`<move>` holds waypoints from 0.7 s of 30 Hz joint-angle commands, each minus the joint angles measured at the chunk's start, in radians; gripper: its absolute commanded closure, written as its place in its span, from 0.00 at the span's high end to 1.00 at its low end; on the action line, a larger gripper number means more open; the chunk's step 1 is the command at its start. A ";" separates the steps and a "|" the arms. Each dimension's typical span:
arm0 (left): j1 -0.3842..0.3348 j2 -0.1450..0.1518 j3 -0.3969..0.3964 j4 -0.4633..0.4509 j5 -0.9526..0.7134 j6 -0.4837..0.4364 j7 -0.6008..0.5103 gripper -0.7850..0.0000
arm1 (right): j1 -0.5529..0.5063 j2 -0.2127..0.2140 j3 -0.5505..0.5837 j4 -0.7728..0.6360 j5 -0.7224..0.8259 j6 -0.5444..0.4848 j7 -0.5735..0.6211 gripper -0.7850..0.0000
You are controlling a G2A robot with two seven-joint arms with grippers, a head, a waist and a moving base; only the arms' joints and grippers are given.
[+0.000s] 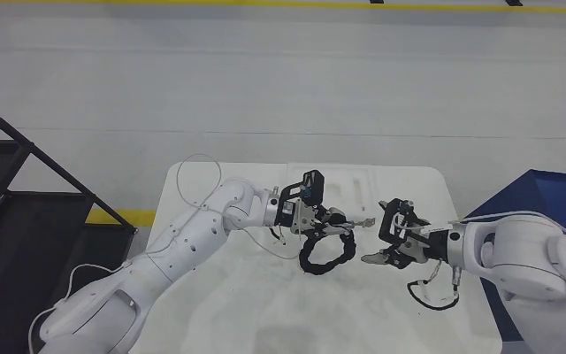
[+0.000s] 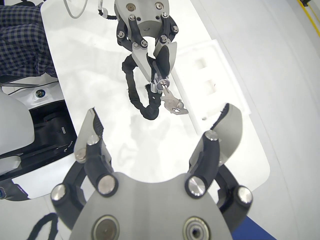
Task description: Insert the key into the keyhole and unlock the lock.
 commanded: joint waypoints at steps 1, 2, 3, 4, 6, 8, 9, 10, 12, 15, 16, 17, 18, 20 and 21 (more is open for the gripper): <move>0.003 -0.002 -0.002 -0.003 -0.002 -0.004 -0.006 0.00 | -0.001 0.000 -0.008 -0.003 -0.017 0.000 -0.011 0.34; 0.004 -0.003 -0.002 -0.004 -0.002 -0.006 -0.009 0.00 | -0.002 0.000 -0.011 -0.003 -0.023 0.002 -0.017 0.27; 0.005 -0.004 -0.002 -0.005 -0.003 -0.006 -0.012 0.00 | -0.002 0.000 -0.016 -0.002 -0.024 0.005 -0.022 0.18; 0.006 -0.006 -0.001 -0.006 -0.003 -0.006 -0.014 0.00 | -0.001 0.001 -0.020 -0.001 -0.028 0.007 -0.022 0.18; 0.008 -0.008 0.000 -0.008 -0.005 -0.006 -0.017 0.00 | 0.003 0.001 -0.028 0.001 -0.034 0.012 -0.024 0.15; 0.009 -0.010 -0.001 -0.008 -0.006 -0.006 -0.020 0.00 | 0.006 0.001 -0.032 0.003 -0.037 0.017 -0.030 0.02; 0.009 -0.010 -0.001 -0.009 -0.007 -0.006 -0.019 0.00 | 0.007 0.002 -0.034 0.004 -0.037 0.020 -0.033 0.00; 0.010 -0.011 -0.002 -0.010 -0.007 -0.006 -0.019 0.00 | 0.008 0.002 -0.035 0.006 -0.036 0.024 -0.037 0.00; 0.011 -0.011 -0.005 -0.012 -0.004 -0.006 -0.015 0.00 | 0.007 0.002 -0.035 0.012 -0.023 0.030 -0.046 0.00; 0.016 -0.010 -0.009 -0.019 0.000 -0.006 -0.006 0.00 | 0.008 0.004 -0.026 0.019 -0.004 0.048 -0.049 0.00; 0.018 -0.010 -0.010 -0.020 0.002 -0.006 -0.002 0.00 | 0.007 0.005 -0.023 0.023 0.007 0.058 -0.052 0.00; 0.018 -0.009 -0.011 -0.021 0.008 -0.006 -0.001 0.00 | 0.005 0.005 -0.021 0.028 0.029 0.070 -0.058 0.00; 0.018 -0.009 -0.013 -0.025 0.013 -0.006 0.002 0.00 | 0.004 0.005 -0.021 0.034 0.056 0.078 -0.056 0.00; 0.021 -0.007 -0.019 -0.030 0.026 -0.006 0.012 0.00 | 0.006 0.006 -0.017 0.048 0.115 0.115 -0.043 0.00; 0.023 -0.007 -0.022 -0.035 0.032 -0.006 0.019 0.00 | 0.010 0.006 -0.017 0.055 0.150 0.132 -0.030 0.00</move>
